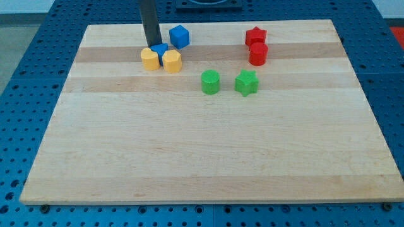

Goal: Slide the blue cube to the group of blocks

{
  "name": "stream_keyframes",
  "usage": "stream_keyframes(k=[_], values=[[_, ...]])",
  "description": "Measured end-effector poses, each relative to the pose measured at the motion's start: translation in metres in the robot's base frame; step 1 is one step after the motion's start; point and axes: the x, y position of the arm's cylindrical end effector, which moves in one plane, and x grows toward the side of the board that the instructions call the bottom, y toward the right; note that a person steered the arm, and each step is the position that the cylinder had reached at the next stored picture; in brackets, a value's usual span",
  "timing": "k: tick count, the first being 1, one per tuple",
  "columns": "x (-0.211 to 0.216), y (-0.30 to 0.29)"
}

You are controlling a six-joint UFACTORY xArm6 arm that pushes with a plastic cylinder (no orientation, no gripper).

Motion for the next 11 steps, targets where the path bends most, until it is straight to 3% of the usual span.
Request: stream_keyframes(k=[1,2,3,7,9,11], values=[[-0.053,0.000],[-0.072,0.007],[-0.051,0.041],[-0.012,0.047],[-0.041,0.103],[-0.026,0.102]])
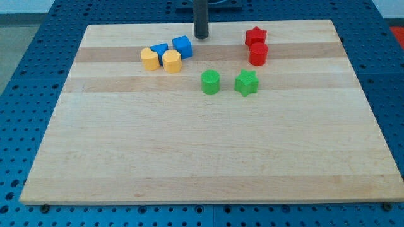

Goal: Slide the blue cube to the group of blocks

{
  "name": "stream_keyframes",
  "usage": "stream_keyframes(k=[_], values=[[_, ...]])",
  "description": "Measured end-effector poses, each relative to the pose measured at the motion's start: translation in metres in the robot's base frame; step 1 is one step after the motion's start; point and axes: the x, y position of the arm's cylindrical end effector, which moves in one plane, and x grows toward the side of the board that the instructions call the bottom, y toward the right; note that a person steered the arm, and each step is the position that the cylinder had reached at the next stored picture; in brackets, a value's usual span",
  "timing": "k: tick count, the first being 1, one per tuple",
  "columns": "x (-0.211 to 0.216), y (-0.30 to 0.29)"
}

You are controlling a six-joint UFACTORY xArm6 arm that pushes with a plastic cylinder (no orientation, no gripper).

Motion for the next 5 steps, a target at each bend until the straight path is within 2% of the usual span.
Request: stream_keyframes(k=[5], values=[[0.012,-0.035]])
